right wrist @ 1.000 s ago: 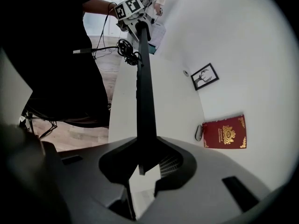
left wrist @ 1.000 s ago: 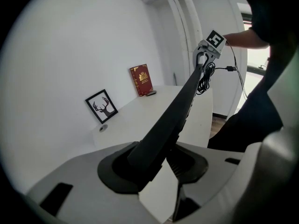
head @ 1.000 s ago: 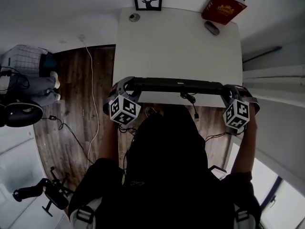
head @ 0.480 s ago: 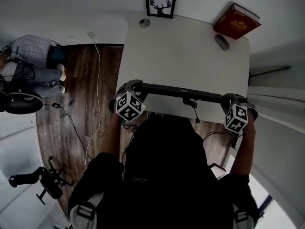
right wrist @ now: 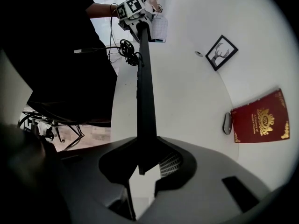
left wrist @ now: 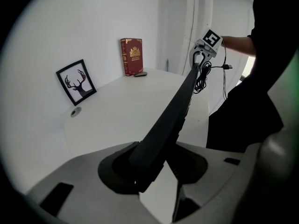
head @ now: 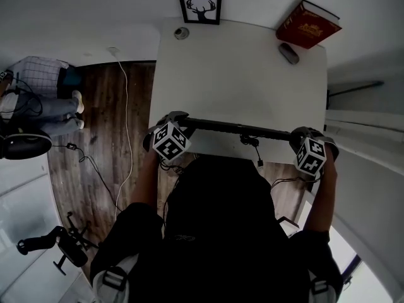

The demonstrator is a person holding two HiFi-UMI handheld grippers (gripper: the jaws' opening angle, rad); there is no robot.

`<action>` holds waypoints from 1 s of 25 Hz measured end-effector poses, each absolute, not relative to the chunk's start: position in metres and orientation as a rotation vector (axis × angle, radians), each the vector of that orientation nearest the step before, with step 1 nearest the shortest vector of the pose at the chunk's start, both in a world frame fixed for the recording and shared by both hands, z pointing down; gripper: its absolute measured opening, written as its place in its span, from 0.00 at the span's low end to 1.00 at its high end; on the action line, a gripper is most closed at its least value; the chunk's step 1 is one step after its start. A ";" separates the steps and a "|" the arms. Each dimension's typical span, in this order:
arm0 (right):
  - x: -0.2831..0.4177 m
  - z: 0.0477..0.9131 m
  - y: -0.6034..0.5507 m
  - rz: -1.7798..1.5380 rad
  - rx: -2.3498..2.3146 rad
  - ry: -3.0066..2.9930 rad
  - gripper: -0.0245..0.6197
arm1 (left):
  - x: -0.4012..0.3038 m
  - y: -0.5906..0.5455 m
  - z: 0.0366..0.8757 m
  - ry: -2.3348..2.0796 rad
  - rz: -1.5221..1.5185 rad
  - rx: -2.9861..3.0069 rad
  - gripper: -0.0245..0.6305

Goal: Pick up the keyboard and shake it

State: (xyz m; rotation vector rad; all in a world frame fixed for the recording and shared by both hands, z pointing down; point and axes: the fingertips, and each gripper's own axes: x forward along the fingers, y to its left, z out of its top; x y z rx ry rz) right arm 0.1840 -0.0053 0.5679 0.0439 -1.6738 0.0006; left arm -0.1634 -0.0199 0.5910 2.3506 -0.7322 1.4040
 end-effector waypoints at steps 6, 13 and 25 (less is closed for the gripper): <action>0.185 0.575 -0.010 0.044 0.013 -1.660 0.19 | -0.161 -0.025 0.600 -0.645 1.442 2.308 0.30; 0.187 0.583 -0.015 0.084 -0.011 -1.673 0.19 | -0.159 -0.030 0.603 -0.605 1.465 2.287 0.30; 0.197 0.597 -0.026 0.157 -0.099 -1.653 0.19 | -0.147 -0.038 0.612 -0.454 1.546 2.239 0.27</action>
